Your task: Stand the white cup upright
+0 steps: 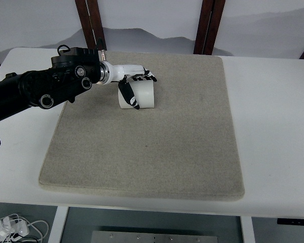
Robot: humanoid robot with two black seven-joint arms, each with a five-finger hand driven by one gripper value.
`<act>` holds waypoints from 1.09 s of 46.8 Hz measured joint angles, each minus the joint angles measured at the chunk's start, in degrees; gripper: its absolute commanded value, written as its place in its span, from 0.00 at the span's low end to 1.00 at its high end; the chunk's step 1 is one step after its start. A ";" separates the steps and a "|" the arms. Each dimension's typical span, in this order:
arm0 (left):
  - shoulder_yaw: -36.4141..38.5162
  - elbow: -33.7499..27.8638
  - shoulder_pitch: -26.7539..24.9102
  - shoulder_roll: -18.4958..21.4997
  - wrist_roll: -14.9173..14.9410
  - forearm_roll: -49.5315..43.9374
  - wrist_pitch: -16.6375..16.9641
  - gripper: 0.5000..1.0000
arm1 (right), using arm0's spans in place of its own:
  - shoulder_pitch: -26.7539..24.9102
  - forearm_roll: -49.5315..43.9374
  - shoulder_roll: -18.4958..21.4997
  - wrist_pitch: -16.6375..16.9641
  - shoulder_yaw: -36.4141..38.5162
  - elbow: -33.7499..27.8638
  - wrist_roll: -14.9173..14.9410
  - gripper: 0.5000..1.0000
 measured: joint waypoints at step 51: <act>-10.08 4.03 0.21 3.25 -5.67 -17.87 -3.61 0.00 | 0.00 0.00 0.00 0.00 0.00 -0.02 0.00 0.90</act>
